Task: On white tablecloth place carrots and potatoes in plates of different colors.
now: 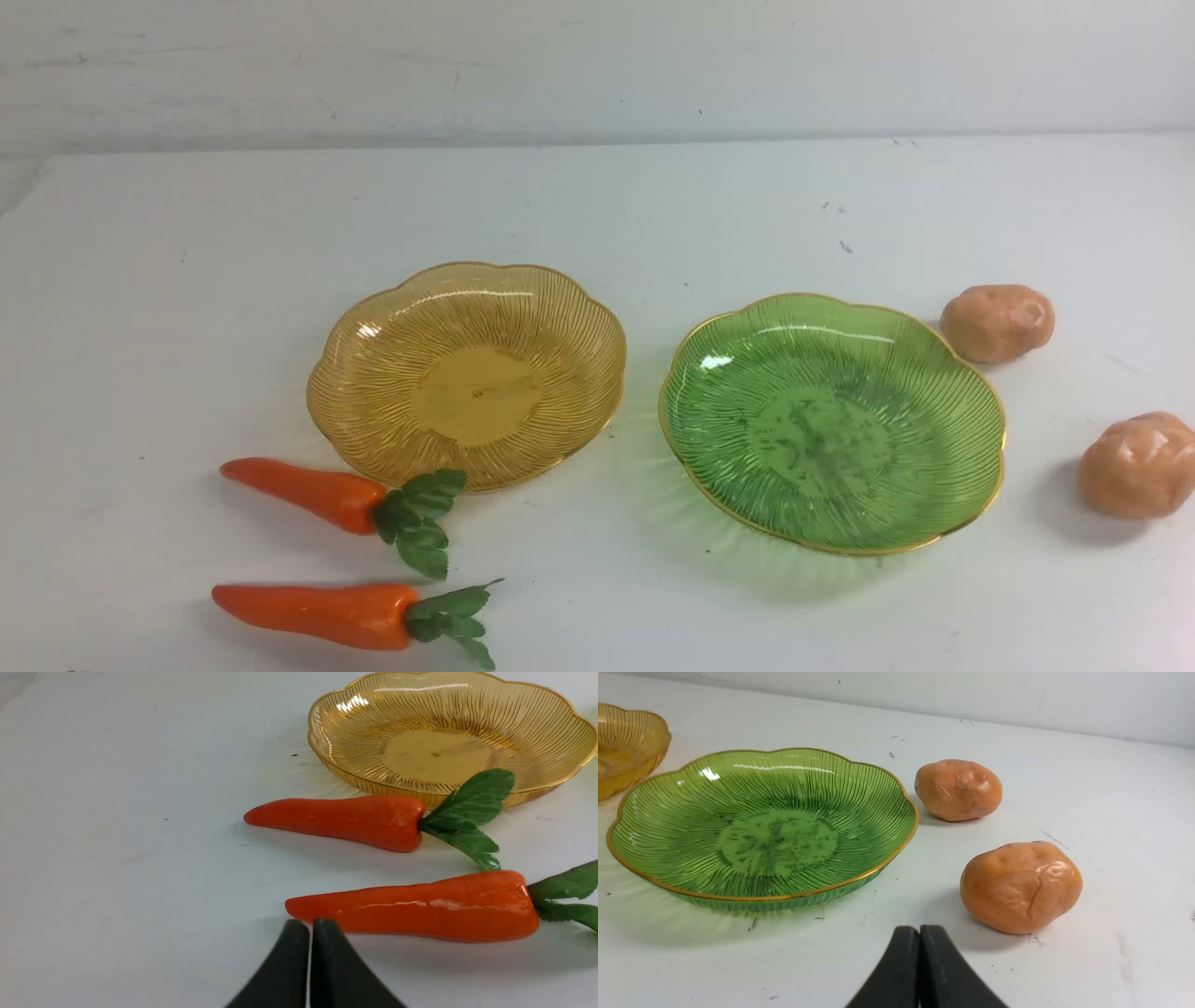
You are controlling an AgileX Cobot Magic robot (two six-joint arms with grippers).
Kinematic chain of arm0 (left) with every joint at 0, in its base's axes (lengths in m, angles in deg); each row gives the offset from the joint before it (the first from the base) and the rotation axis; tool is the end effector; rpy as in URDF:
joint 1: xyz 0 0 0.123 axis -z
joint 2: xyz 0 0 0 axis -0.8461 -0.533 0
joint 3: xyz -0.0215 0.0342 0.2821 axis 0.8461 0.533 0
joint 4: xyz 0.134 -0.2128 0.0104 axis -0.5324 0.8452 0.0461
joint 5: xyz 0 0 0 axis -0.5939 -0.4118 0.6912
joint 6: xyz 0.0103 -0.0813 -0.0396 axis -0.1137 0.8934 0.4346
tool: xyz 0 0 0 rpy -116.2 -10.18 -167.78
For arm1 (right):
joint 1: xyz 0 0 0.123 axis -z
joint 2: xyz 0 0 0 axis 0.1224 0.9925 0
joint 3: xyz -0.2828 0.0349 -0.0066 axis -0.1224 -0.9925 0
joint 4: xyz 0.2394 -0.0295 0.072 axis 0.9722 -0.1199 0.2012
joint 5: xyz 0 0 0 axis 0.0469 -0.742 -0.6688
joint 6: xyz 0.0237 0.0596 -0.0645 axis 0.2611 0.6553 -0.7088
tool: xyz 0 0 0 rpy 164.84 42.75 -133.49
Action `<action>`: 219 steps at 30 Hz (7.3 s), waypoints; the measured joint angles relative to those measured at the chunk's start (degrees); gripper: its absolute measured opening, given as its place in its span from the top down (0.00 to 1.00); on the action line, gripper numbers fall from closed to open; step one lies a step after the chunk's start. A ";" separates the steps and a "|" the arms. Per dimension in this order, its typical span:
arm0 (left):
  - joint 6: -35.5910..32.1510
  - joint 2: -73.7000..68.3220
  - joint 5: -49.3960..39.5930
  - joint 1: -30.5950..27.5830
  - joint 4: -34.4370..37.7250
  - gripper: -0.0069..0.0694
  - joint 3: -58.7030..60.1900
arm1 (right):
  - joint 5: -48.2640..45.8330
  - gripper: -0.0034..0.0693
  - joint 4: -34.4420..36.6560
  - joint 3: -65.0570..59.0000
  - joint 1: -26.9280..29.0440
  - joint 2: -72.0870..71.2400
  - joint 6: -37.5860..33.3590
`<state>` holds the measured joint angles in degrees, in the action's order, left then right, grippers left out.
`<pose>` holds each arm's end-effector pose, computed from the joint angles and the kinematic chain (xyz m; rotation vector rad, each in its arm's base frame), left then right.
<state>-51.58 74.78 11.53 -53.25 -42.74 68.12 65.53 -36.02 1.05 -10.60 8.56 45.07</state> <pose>0.0522 -0.0048 0.1697 0.0697 1.8801 -0.0677 0.0517 0.0075 0.1701 -0.1580 1.8842 0.0384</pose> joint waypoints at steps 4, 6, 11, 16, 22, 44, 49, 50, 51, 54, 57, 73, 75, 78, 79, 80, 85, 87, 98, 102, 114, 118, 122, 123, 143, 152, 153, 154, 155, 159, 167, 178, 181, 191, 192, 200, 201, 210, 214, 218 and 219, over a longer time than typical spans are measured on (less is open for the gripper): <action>0.00 0.00 0.00 0.00 0.00 0.91 0.00 | 0.00 0.97 0.00 0.00 0.00 0.00 0.00; 0.00 0.00 0.00 0.00 0.00 0.91 0.00 | 0.00 0.97 0.00 0.00 0.00 0.00 0.00; 0.00 0.00 0.00 0.00 0.00 0.91 0.00 | 0.00 0.97 0.00 0.00 0.00 0.00 0.00; 0.00 0.00 0.00 0.00 0.00 0.91 0.00 | 0.00 0.97 0.00 0.00 0.00 0.00 0.00; 0.00 0.00 0.00 0.00 0.00 0.91 0.00 | 0.00 0.97 0.00 0.00 0.00 0.00 0.00; -0.13 0.00 0.00 0.00 0.00 0.91 0.00 | 0.00 0.97 0.00 0.00 0.00 0.00 0.00; 2.46 0.00 0.00 0.00 3.67 0.91 0.00 | 0.71 0.97 0.93 0.00 0.00 0.00 1.01; 4.30 0.00 0.14 0.00 6.60 0.91 0.00 | 1.10 0.97 2.93 0.00 0.00 0.00 2.39; 6.41 0.00 0.12 0.00 10.16 0.91 0.00 | 1.67 0.97 4.99 0.00 0.00 0.00 4.35; 15.33 0.00 0.12 0.00 26.67 0.91 0.00 | 4.06 0.97 23.33 0.00 0.00 0.00 15.91; 20.08 0.00 0.19 0.00 37.58 0.91 0.00 | 4.63 0.97 34.31 0.00 0.00 0.00 20.28; 2.42 -5.83 2.59 0.00 58.74 0.91 -17.25 | 12.42 0.97 42.77 17.35 0.00 2.35 4.48; -3.09 -13.72 -4.56 0.00 56.48 0.91 -23.02 | 7.46 0.97 40.63 22.16 0.00 6.19 -0.51; -7.93 -29.14 -23.58 0.00 47.58 0.91 -29.23 | -6.37 0.97 33.69 29.08 0.00 16.34 -4.65; -9.42 -35.04 -29.95 0.00 42.79 0.91 -31.21 | -10.58 0.97 31.21 30.58 0.00 19.62 -5.05; -11.14 -39.79 -34.57 0.00 38.44 0.91 -33.14 | -14.60 0.97 28.70 31.95 0.00 22.89 -5.39; -18.34 -62.75 -47.65 0.00 15.91 0.91 -48.78 | -29.59 0.97 18.81 38.39 0.00 38.24 -5.63; -18.34 -69.29 -47.65 0.00 11.96 0.91 -52.84 | -32.49 0.97 17.32 39.72 0.00 41.99 -5.64; -23.86 -84.64 -47.60 0.00 20.35 0.91 -55.39 | -35.35 0.97 16.59 40.23 0.00 49.69 -5.89; -24.81 -85.02 -47.60 0.00 21.23 0.84 -55.44 | -35.17 0.97 16.59 40.28 0.00 49.77 -6.06; -33.43 -88.00 -37.87 4.76 16.67 0.47 -55.44 | -34.22 0.97 16.59 40.28 0.00 49.83 -6.32; -41.01 -90.85 -36.60 7.09 16.30 0.40 -55.44 | -34.22 0.97 16.59 40.28 0.00 49.83 -6.32; -47.99 -93.05 -33.31 8.79 14.87 0.37 -55.44 | -34.22 0.97 16.59 40.28 0.00 49.83 -6.32; -49.62 -93.62 -31.96 9.16 14.47 0.37 -55.44 | -34.22 0.97 16.59 40.28 0.00 49.83 -6.32; -41.09 -93.36 -42.59 10.20 12.12 0.58 -66.89 | -34.16 0.97 16.64 40.28 0.00 49.83 -6.32; -39.26 -98.55 -13.67 10.20 16.67 0.52 -75.28 | -34.27 0.97 16.80 40.28 0.00 49.83 -6.32; -39.26 -99.96 -12.42 10.20 16.67 0.50 -75.28 | -34.33 0.97 16.80 40.28 0.00 49.83 -6.32; -39.22 -100.94 -11.37 10.20 16.72 0.48 -75.28 | -34.40 0.97 16.80 40.28 0.00 49.83 -6.32; -39.22 -101.89 -10.81 10.20 16.89 0.46 -75.28 | -34.45 0.97 16.80 40.28 0.00 49.83 -6.32; -38.23 -105.07 -9.11 10.20 18.10 0.31 -75.23 | -35.22 0.97 16.80 40.28 0.00 49.83 -6.32; -34.87 -101.98 -19.10 10.20 17.02 0.17 -81.40 | -35.94 0.97 16.80 40.28 0.00 49.83 -6.32; -27.18 -97.10 -47.17 -0.40 0.02 0.91 -74.20 | -36.01 0.97 16.80 40.28 0.00 49.88 -6.32; -26.44 -97.10 -41.95 -5.01 1.45 0.91 -72.47 | -36.07 0.97 16.87 40.28 0.00 49.88 -6.32; -32.01 -99.90 -39.71 -7.26 7.34 0.72 -72.45 | -36.59 0.97 16.87 40.28 0.00 49.88 -6.32; -33.44 -100.69 -39.64 -7.09 7.34 0.67 -72.45 | -36.53 0.97 16.87 40.28 0.00 49.88 -6.32; -59.65 -104.99 -31.18 -2.87 4.25 0.35 -72.45 | -36.08 0.97 16.87 40.28 0.00 49.88 -6.32; -61.08 -105.40 -29.99 -2.57 4.25 0.34 -72.45 | -36.08 0.97 16.87 40.28 0.00 49.88 -6.32; -62.32 -109.77 -27.87 -2.45 4.31 0.38 -72.78 | -35.46 0.97 16.87 40.28 0.00 49.88 -6.32; -62.19 -110.31 -28.19 -2.45 4.41 0.42 -73.15 | -35.34 0.97 16.87 40.28 0.00 49.88 -6.32; -60.70 -110.56 -30.17 -2.45 3.91 0.53 -73.66 | -35.34 0.97 16.87 40.28 0.00 49.88 -6.32; -60.12 -110.62 -30.94 -2.45 3.83 0.56 -73.75 | -35.34 0.97 16.87 40.28 0.00 49.88 -6.32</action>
<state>-111.70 -35.84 -19.41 -55.71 -38.91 -5.63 30.19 -19.14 41.33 -10.60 58.44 38.76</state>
